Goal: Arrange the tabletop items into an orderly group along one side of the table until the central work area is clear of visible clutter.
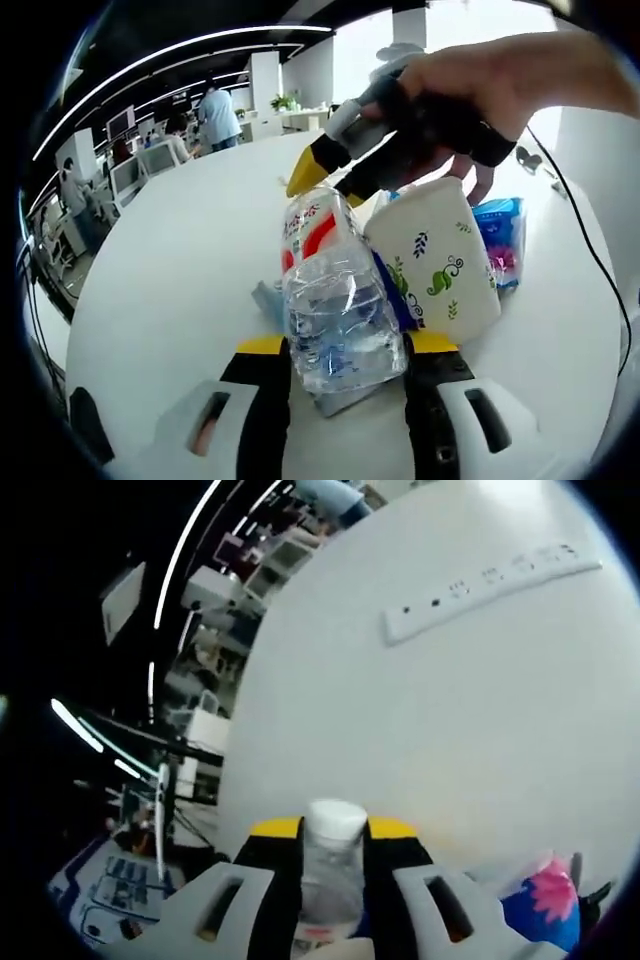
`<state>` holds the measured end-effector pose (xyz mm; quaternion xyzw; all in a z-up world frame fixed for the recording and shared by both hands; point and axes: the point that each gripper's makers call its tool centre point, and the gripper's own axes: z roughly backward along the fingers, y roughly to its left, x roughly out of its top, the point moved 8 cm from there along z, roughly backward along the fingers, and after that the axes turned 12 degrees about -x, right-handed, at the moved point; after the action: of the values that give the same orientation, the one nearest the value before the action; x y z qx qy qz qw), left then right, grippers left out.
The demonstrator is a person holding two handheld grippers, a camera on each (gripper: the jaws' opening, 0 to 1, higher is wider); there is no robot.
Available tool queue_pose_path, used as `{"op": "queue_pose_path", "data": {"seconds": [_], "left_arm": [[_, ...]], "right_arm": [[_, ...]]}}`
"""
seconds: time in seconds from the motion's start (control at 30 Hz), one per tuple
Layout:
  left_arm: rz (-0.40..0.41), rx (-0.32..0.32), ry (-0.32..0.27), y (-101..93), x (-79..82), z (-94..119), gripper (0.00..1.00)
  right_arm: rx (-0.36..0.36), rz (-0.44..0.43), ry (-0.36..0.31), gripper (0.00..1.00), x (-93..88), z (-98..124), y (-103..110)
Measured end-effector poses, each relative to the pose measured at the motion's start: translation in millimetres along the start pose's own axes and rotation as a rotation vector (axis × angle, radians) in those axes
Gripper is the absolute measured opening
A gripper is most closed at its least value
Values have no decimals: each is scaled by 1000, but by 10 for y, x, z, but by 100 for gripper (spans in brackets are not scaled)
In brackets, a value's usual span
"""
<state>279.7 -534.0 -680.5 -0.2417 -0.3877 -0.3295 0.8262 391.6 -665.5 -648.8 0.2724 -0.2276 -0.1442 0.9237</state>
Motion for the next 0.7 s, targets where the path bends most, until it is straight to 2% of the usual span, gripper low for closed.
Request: {"op": "queue_pose_path", "data": {"seconds": [0.47,0.63,0.7], "left_arm": [[20,-15,-8,-9,6,52,42],[27,-16,-10,-19,16,84,41],[31,-14,-11,-22,16,95,41]], "right_arm": [[99,137,-92,19,-8,111,171],[150,221,-127,18,-9,146,271],[149,244,-132,18,-15,164,306]]}}
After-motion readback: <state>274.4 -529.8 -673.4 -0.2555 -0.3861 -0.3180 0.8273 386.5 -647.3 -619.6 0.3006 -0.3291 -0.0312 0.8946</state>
